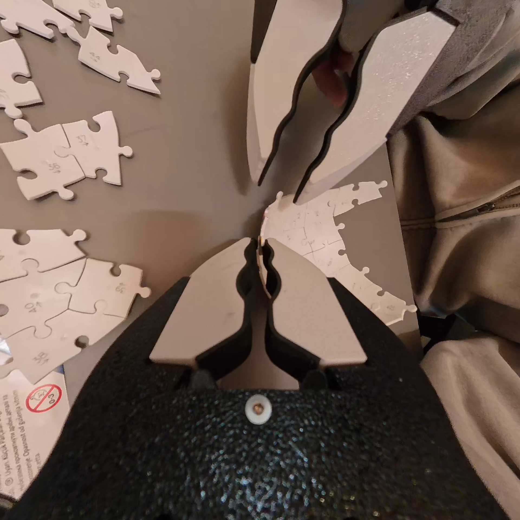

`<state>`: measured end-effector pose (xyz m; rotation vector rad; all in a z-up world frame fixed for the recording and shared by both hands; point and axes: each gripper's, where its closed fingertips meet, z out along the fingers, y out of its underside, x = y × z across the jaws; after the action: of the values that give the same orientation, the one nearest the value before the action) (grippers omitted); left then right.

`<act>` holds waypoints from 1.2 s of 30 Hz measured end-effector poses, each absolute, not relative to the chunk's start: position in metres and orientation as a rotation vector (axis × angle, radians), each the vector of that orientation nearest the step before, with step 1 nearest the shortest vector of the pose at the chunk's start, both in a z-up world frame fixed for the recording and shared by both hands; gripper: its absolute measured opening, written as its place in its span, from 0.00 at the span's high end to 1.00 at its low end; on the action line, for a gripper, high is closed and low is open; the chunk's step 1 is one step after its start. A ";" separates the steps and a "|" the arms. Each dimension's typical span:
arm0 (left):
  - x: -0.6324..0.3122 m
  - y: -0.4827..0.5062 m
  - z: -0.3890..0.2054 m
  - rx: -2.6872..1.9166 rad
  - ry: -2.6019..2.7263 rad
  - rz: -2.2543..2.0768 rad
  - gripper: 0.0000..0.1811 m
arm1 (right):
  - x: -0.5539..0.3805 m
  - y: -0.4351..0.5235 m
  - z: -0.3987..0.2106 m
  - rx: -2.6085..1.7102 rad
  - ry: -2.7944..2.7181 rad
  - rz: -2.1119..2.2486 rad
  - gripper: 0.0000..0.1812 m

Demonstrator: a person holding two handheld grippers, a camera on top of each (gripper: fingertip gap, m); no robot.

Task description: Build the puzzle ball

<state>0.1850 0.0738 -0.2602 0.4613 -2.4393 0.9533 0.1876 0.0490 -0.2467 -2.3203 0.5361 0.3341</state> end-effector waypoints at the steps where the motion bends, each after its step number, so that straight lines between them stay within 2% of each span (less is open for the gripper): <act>1: 0.185 0.074 -0.260 0.461 -2.442 0.951 0.98 | 0.185 0.048 -0.249 -2.327 0.531 0.363 0.89; 9: 0.181 0.075 -0.258 0.429 -2.478 0.932 0.98 | 0.170 0.054 -0.265 -2.389 0.482 0.493 0.97; 24: 0.177 0.078 -0.259 0.403 -2.512 0.916 0.99 | 0.171 0.060 -0.262 -2.406 0.393 0.475 0.97; 34: 0.180 0.078 -0.261 0.418 -2.547 0.898 0.96 | 0.173 0.060 -0.262 -2.395 0.402 0.498 0.98; 36: 0.180 0.077 -0.260 0.416 -2.542 0.907 0.98 | 0.174 0.060 -0.263 -2.397 0.405 0.490 0.98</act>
<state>0.1796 0.0769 -0.2598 0.4157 -2.5425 0.9071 0.1741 0.0596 -0.2627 -2.3972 0.4052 0.4901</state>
